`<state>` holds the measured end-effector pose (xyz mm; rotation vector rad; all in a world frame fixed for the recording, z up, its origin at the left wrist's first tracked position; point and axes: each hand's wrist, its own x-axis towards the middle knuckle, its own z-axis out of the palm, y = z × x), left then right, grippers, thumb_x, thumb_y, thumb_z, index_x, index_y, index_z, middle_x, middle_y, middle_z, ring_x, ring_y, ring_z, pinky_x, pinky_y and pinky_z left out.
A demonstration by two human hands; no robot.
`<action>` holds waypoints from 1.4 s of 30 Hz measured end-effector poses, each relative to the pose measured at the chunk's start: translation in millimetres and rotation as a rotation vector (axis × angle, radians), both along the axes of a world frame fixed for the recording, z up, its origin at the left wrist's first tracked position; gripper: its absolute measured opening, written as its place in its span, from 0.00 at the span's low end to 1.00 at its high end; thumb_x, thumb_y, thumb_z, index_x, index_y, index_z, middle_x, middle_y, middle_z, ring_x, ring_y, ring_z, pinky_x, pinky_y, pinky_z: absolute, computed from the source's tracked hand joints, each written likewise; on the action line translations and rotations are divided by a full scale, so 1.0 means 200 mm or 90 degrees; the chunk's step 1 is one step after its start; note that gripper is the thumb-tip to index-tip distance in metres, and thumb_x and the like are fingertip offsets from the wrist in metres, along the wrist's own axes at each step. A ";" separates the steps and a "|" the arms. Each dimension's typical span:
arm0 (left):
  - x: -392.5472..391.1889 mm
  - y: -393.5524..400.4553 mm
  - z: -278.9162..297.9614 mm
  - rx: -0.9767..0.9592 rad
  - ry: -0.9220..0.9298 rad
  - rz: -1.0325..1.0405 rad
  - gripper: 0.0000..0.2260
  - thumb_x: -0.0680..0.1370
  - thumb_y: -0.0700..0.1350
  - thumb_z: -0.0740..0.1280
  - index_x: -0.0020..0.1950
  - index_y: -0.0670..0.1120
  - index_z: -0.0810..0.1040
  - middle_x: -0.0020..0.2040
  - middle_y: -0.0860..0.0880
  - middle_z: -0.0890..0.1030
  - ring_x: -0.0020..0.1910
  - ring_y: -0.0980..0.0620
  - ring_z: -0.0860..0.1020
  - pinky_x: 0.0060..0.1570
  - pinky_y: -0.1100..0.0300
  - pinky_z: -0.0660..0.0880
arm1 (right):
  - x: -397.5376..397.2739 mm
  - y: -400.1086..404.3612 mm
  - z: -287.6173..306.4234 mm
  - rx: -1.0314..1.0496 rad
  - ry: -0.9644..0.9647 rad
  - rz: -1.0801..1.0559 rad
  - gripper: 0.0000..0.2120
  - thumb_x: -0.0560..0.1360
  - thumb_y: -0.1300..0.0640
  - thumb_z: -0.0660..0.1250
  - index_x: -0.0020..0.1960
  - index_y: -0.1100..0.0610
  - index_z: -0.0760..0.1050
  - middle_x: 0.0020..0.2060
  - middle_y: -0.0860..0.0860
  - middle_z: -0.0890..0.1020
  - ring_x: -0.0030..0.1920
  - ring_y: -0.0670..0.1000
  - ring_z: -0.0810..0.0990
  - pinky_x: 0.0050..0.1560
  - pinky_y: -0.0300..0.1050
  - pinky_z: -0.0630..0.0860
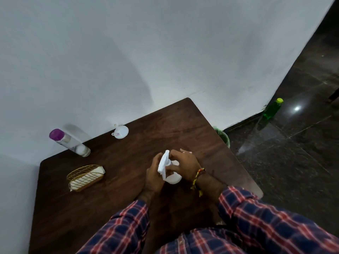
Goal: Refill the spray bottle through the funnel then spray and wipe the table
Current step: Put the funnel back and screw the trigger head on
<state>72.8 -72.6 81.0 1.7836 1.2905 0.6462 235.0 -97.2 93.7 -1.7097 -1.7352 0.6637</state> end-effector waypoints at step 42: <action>0.01 -0.08 -0.04 0.056 0.049 -0.012 0.12 0.71 0.47 0.75 0.52 0.49 0.79 0.43 0.61 0.78 0.44 0.57 0.81 0.40 0.69 0.74 | -0.09 -0.17 0.01 -0.019 0.147 -0.146 0.17 0.68 0.49 0.73 0.53 0.50 0.72 0.43 0.44 0.82 0.43 0.43 0.80 0.44 0.40 0.76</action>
